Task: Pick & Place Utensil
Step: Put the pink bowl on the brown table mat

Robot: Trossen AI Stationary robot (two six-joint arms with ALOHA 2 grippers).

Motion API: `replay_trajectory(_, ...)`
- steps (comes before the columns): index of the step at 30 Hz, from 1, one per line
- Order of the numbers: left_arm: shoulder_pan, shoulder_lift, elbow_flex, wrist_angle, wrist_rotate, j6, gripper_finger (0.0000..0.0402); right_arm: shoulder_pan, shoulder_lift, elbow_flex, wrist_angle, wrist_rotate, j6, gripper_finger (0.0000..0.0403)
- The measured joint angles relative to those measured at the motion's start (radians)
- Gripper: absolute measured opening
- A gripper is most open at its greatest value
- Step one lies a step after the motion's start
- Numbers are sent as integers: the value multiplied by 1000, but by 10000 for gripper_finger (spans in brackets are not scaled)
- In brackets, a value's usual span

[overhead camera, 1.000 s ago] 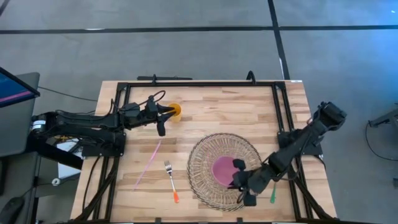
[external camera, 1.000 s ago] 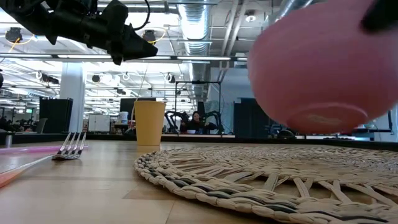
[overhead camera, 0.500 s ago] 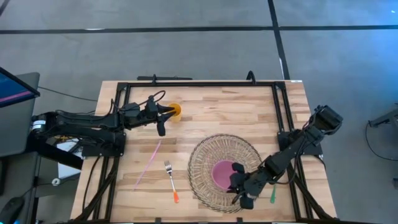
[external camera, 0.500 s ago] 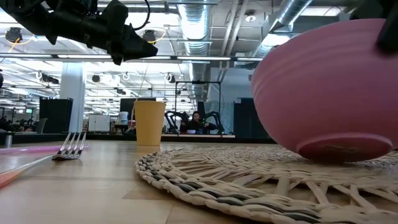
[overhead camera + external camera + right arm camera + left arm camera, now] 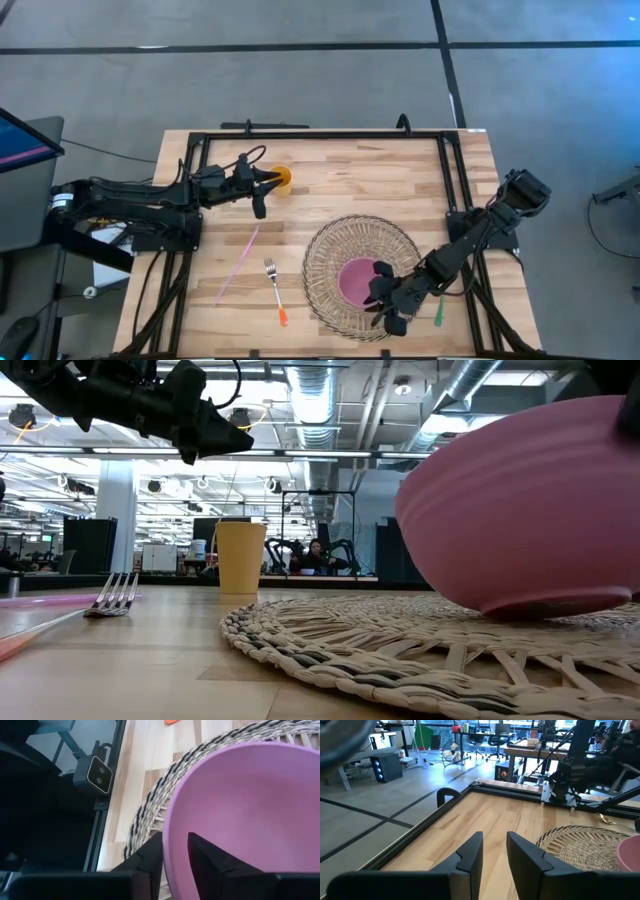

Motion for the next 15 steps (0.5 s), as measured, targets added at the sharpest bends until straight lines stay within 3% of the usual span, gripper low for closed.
replay_trajectory(15, 0, 0, 0, 0, 0, 0, 88, 0, 0, 0, 35, -36, 43, 124)
